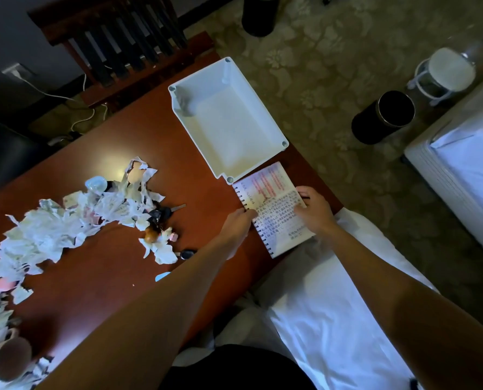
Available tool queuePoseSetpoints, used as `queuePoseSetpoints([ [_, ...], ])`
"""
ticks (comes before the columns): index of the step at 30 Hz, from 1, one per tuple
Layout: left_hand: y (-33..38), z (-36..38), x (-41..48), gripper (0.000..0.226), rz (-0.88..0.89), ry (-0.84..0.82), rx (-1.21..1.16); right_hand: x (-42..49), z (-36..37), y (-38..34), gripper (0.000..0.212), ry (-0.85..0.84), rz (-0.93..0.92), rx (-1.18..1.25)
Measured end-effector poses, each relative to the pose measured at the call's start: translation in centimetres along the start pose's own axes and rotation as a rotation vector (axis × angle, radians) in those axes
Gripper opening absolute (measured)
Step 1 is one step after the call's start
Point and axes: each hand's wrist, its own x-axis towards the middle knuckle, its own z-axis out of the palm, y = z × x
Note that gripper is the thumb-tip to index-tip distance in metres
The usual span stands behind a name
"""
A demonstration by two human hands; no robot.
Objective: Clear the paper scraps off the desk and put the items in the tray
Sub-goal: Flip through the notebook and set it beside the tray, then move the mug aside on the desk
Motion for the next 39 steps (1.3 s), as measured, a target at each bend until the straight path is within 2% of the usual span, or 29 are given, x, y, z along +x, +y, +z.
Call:
queuePoseSetpoints([
  [8,0.3,0.9,1.0,0.037,-0.034,-0.007,-0.017,1.9,-0.1,-0.7,0.048,0.010,-0.017,-0.052],
  [10,-0.2,1.0,1.1,0.033,-0.015,0.006,0.054,1.6,-0.3,-0.8,0.049,0.013,-0.013,-0.079],
  [14,-0.1,0.2,0.5,0.041,0.044,0.035,0.254,1.0,-0.1,-1.6,0.056,0.031,-0.019,-0.077],
  [23,-0.6,-2.5,-2.9,0.062,0.125,0.117,0.517,-3.0,0.7,-3.2,0.050,0.040,-0.123,-0.146],
  [30,-3.9,-6.9,-6.5,0.060,0.169,0.244,0.543,-6.1,5.7,-6.3,0.038,-0.029,-0.260,-0.150],
  [39,-10.4,-14.8,-13.4,0.056,0.135,0.491,0.490,-10.2,14.8,-11.1,0.036,-0.244,-0.452,-0.265],
])
